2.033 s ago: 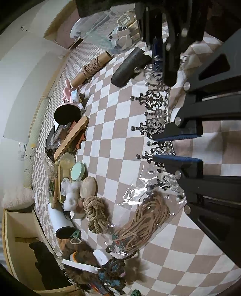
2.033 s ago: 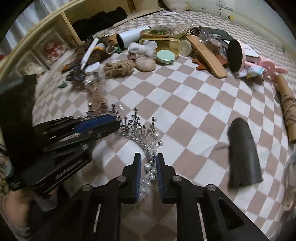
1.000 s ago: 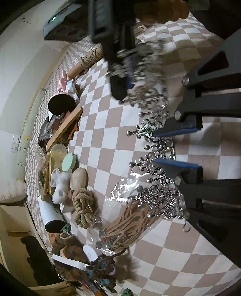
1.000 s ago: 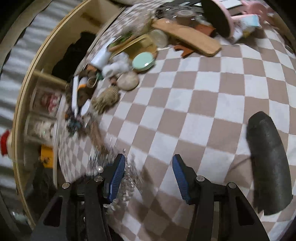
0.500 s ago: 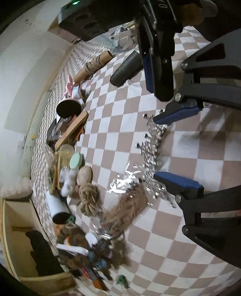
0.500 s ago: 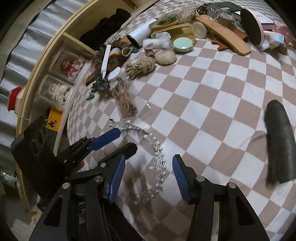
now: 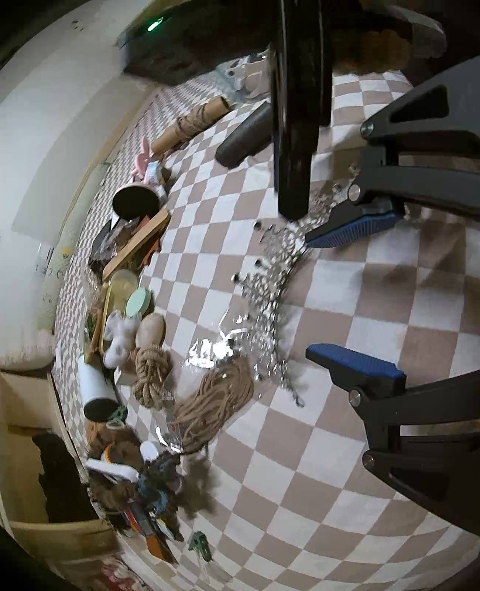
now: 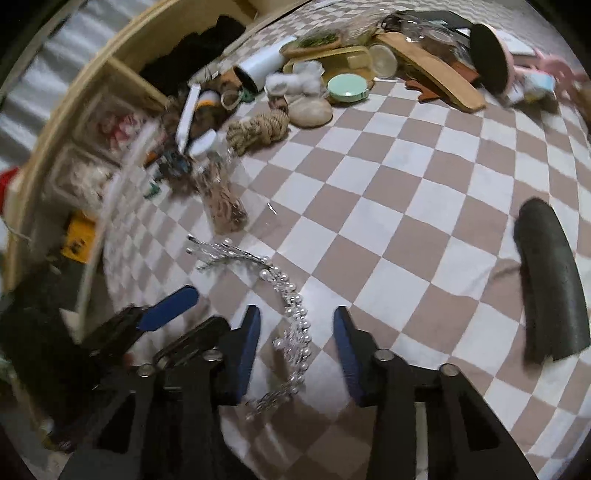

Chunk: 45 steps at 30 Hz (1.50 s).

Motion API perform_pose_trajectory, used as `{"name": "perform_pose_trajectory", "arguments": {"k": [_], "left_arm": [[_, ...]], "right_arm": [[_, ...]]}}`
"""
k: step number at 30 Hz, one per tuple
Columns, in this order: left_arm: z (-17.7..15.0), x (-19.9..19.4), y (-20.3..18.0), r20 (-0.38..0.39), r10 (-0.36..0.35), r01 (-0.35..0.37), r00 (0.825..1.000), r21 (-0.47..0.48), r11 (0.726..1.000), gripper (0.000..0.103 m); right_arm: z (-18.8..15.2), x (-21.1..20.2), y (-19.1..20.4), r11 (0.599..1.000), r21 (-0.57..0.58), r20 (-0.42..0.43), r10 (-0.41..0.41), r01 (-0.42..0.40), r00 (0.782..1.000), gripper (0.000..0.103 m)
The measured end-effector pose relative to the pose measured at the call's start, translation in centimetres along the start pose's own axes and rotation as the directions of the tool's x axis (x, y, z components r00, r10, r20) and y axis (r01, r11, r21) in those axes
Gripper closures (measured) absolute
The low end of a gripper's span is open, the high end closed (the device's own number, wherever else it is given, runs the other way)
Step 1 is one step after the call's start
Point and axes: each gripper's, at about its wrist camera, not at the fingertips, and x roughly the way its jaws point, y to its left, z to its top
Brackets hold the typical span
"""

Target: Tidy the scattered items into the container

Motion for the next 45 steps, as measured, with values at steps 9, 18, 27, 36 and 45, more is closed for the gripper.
{"name": "perform_pose_trajectory", "arguments": {"k": [9,18,27,36,45], "left_arm": [[0.2,-0.2,-1.2,0.008,-0.022,0.021,1.0,0.056,0.998,0.049],[2.2,-0.5,-2.8,0.029,-0.064,0.062,0.998,0.066,0.996,0.049],[2.0,0.2,-5.0,0.008,-0.082,0.08,0.997,0.103,0.991,0.049],[0.8,-0.4,-5.1,-0.006,-0.05,0.051,0.999,0.109,0.993,0.049],[-1.5,0.0,-5.1,-0.045,0.1,-0.09,0.994,0.176,0.98,0.049]], "right_arm": [[-0.8,-2.2,0.0,0.988,-0.052,0.094,-0.139,0.144,0.986,0.097],[-2.6,-3.4,-4.0,0.977,0.158,0.067,-0.158,0.146,0.985,0.097],[-3.4,-5.3,-7.3,0.942,0.332,0.082,0.026,-0.051,0.996,0.095],[-4.5,-6.8,-9.2,0.92,0.39,0.079,0.001,-0.032,0.997,0.095],[-5.7,-4.9,-8.7,0.933,0.348,-0.048,-0.077,0.089,0.996,0.095]]}}
